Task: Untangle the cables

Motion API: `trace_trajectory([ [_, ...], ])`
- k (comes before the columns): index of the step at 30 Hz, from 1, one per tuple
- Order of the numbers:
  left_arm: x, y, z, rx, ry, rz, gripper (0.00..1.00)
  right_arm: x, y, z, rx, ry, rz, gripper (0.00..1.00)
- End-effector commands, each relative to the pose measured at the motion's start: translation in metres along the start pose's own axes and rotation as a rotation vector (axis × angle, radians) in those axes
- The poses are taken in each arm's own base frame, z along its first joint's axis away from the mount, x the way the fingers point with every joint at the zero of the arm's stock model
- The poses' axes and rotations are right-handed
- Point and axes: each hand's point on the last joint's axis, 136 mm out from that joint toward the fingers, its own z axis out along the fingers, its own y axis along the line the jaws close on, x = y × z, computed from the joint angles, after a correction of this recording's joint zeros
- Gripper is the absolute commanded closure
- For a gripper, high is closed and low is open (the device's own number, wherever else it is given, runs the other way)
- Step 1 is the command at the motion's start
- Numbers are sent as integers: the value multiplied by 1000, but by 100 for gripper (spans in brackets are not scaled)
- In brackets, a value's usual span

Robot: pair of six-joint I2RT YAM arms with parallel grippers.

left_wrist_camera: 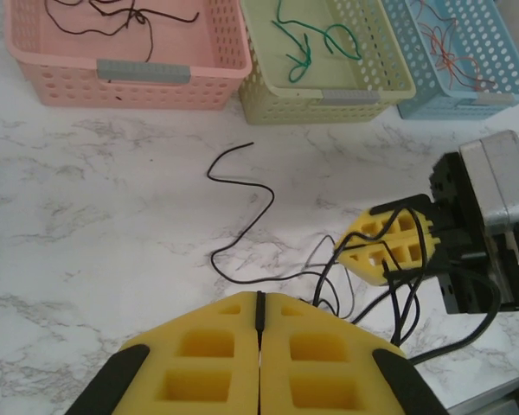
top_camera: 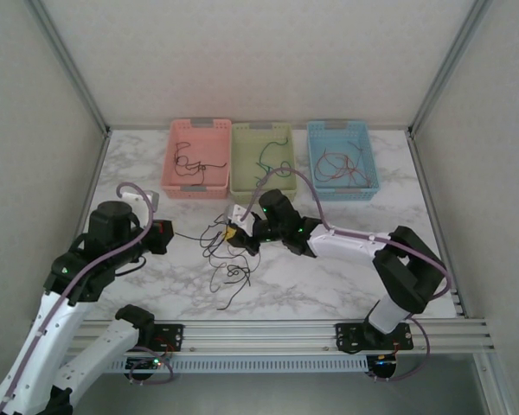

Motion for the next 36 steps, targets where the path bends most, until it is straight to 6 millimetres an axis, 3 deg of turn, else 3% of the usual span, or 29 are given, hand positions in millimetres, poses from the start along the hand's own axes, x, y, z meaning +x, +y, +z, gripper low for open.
trace_trajectory([
  [1, -13, 20, -19, -122, -75, -29, 100, -8, -11, -30, 133, -43, 34, 100],
  [5, -24, 46, -36, -267, -170, -47, 100, 5, -59, -81, 397, -101, 251, 100],
  [8, -29, 51, -45, -297, -214, -58, 100, 31, -85, -116, 540, -111, 400, 100],
  [14, -35, 59, -65, -347, -268, -63, 100, 75, -82, -161, 686, -49, 514, 100],
  [19, -42, 72, -85, -434, -331, -51, 100, 95, -79, -203, 836, -70, 581, 100],
  [20, -45, 76, -90, -462, -341, -45, 100, 113, -74, -206, 858, -35, 600, 100],
  [21, -47, 78, -93, -481, -349, -40, 100, 117, -73, -210, 874, -30, 605, 100],
  [30, -69, 85, -118, -583, -417, 4, 100, 131, -79, -235, 1008, -5, 649, 100],
  [33, -75, 72, -112, -499, -442, 4, 100, 127, -77, -229, 962, -22, 636, 100],
  [36, -82, 44, -89, -337, -395, 11, 100, 130, -75, -226, 950, -26, 647, 100],
])
